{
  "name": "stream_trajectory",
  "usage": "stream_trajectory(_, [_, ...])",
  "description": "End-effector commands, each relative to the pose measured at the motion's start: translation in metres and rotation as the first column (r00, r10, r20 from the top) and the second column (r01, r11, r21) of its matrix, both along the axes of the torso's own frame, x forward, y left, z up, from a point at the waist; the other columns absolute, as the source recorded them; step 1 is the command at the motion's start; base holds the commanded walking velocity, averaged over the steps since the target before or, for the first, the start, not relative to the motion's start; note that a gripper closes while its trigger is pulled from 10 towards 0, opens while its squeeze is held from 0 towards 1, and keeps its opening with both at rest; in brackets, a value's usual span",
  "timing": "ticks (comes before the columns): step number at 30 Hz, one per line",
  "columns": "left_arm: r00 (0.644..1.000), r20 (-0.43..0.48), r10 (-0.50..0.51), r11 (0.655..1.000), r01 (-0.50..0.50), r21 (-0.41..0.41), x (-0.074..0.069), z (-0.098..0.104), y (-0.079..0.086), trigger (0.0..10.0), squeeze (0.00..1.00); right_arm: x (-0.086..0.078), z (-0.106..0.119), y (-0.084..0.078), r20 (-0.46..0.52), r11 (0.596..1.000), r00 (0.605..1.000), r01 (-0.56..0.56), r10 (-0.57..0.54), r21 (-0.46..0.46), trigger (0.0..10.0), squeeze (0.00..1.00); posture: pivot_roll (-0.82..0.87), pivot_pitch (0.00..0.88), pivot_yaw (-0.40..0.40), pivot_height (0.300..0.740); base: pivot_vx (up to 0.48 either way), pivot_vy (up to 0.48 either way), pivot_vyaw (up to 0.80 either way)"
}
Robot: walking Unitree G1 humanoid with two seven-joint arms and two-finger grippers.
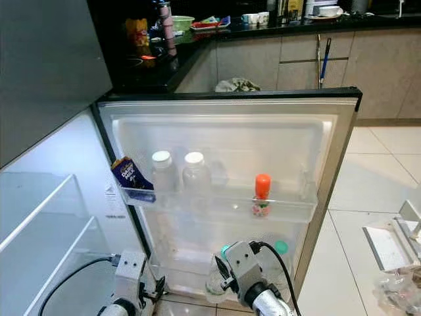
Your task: Restocking fridge
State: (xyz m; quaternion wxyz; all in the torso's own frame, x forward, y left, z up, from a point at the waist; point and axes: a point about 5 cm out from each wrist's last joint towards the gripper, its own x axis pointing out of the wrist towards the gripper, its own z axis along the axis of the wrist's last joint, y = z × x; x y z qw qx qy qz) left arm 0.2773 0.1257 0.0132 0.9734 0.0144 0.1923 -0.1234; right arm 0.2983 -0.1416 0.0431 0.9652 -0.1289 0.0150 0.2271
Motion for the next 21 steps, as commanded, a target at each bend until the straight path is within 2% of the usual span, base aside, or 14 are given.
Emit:
stream_trajectory(1, [1.0, -0.026, 0.01, 1.0, -0.009, 0.03, -0.004, -0.006, 0.01, 10.0, 0.0, 0.012, 0.024, 0.0, 0.124, 0.999, 0.992, 0.018, -0.021, 0.028, 10.0, 0.0, 0.02, 0.058, 0.081, 0.616, 0.0, 0.0, 0.0])
stream_trajectory(8, [1.0, -0.026, 0.012, 0.999, -0.012, 0.033, -0.005, -0.006, 0.012, 10.0, 0.0, 0.019, 0.031, 0.001, 0.181, 0.999, 0.983, 0.037, -0.032, -0.021, 10.0, 0.0, 0.03, 0.063, 0.078, 0.616, 0.0, 0.0, 0.0])
stream_trajectory(15, [0.999, -0.028, 0.018, 0.999, -0.017, 0.036, -0.007, -0.006, 0.015, 10.0, 0.0, 0.028, 0.056, 0.011, 0.223, 0.994, 0.974, -0.052, 0.029, 0.097, 10.0, 0.0, 0.03, 0.072, 0.08, 0.616, 0.0, 0.0, 0.0])
stream_trajectory(17, [0.999, -0.031, 0.018, 0.999, -0.016, 0.038, -0.008, -0.008, 0.016, 10.0, 0.0, 0.03, 0.061, 0.009, 0.248, 0.995, 0.968, -0.048, 0.025, 0.089, 10.0, 0.0, 0.02, 0.075, 0.081, 0.616, 0.0, 0.0, 0.0])
stream_trajectory(21, [0.999, -0.033, 0.014, 0.999, -0.013, 0.038, -0.008, -0.008, 0.014, 10.0, 0.0, 0.03, 0.058, 0.006, 0.262, 0.999, 0.965, -0.027, 0.02, 0.023, 10.0, 0.0, 0.03, 0.078, 0.079, 0.616, 0.0, 0.0, 0.0])
